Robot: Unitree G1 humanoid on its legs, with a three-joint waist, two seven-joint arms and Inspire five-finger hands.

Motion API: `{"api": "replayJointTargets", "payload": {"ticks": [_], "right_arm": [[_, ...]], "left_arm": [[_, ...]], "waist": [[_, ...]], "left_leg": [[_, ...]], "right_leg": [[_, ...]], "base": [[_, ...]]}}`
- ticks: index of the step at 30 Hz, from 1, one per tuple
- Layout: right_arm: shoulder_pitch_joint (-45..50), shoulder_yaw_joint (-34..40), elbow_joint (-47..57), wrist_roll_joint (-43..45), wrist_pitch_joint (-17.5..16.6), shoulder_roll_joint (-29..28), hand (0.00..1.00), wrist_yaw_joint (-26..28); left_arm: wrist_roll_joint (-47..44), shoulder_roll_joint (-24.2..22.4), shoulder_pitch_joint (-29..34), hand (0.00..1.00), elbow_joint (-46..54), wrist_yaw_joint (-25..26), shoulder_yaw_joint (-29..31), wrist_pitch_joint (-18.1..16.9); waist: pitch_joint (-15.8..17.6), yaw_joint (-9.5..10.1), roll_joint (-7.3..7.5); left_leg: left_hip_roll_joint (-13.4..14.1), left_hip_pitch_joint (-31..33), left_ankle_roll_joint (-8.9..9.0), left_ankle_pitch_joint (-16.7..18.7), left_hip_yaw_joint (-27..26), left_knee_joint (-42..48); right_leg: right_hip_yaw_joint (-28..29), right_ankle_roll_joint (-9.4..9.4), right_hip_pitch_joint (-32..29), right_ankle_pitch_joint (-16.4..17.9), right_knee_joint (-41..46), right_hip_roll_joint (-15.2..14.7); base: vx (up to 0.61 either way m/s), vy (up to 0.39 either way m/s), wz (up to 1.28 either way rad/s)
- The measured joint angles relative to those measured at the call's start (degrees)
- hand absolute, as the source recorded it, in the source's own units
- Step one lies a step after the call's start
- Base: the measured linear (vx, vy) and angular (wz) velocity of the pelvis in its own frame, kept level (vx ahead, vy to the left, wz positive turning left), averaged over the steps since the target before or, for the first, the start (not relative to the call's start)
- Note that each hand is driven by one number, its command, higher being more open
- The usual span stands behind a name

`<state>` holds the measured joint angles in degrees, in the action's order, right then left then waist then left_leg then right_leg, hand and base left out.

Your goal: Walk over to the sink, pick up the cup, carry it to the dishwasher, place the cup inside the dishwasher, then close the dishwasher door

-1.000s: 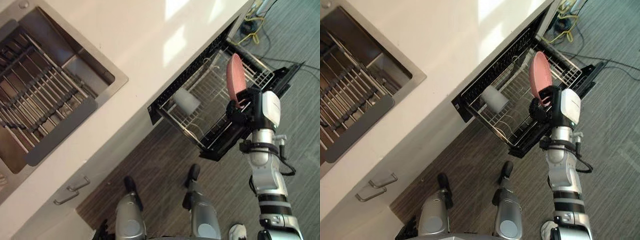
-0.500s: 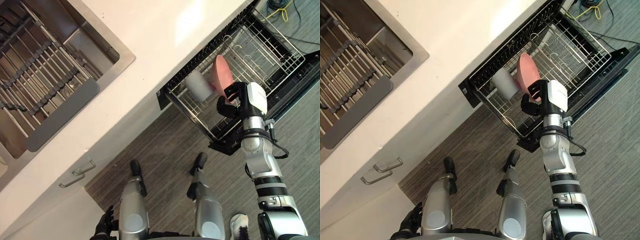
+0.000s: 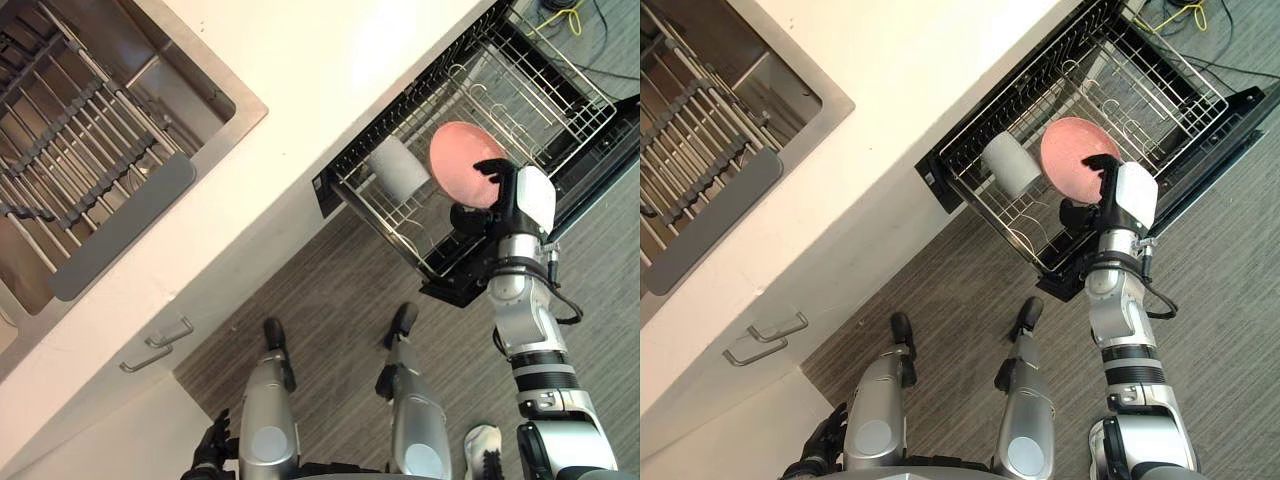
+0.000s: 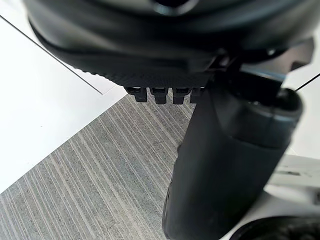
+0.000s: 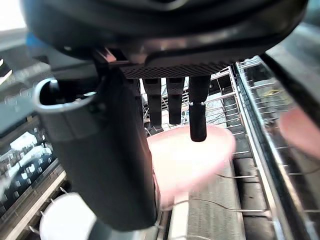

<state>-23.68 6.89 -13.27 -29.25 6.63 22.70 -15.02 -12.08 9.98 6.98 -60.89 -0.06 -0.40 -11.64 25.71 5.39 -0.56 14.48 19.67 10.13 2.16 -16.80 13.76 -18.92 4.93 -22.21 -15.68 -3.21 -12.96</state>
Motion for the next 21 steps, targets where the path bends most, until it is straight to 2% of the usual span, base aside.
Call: {"api": "replayJointTargets", "payload": {"ticks": [7,12,14,18,21], "right_arm": [[2.6,2.9,8.9,6.8,-3.0,-0.2,1.0,5.5],[4.3,4.7,14.5,10.2,-5.1,-0.6,1.0,6.3],[4.2,7.0,16.0,11.4,-6.3,-0.6,1.0,5.9],[4.1,11.9,15.9,14.1,-6.4,-0.3,1.0,3.1],[4.1,16.3,11.4,16.9,-6.4,1.8,1.0,-0.1]], "left_arm": [[0.0,-0.2,0.7,1.0,0.0,0.0,0.1,0.0],[0.1,-1.1,1.6,1.0,0.0,0.1,1.4,0.0],[0.3,-1.5,2.7,1.0,0.0,0.2,1.7,0.0],[2.0,-2.2,5.3,1.0,0.0,0.4,2.5,0.0],[3.8,-2.4,7.7,1.0,0.0,0.4,3.3,0.0]], "waist": [[0.0,-0.08,-0.02],[-0.3,-0.28,0.04],[-1.8,-0.44,0.09],[-4.7,-1.39,0.26],[-7.9,-1.74,0.73]], "left_leg": [[0.0,-1.9,0.1,0.1,-0.4,-0.4],[0.0,-3.9,0.19,0.2,-0.6,-1.2],[0.0,-4.6,0.22,0.2,-1.0,-1.4],[0.0,-7.0,0.27,0.7,-1.1,-1.7],[0.0,-9.2,0.56,1.6,-1.7,-1.7]], "right_leg": [[0.4,-0.02,1.7,-0.5,-1.1,0.3],[0.5,0.06,3.4,-0.5,-1.6,0.5],[0.5,0.13,3.8,-0.4,-1.6,0.6],[0.5,0.4,6.0,-0.1,-1.6,0.6],[1.0,0.82,7.7,0.4,-1.6,0.6]], "base": [[-0.01,0.048,-0.04],[0.0,0.051,-0.05],[0.0,0.046,-0.06],[0.01,0.044,-0.03],[0.0,0.047,-0.11]]}}
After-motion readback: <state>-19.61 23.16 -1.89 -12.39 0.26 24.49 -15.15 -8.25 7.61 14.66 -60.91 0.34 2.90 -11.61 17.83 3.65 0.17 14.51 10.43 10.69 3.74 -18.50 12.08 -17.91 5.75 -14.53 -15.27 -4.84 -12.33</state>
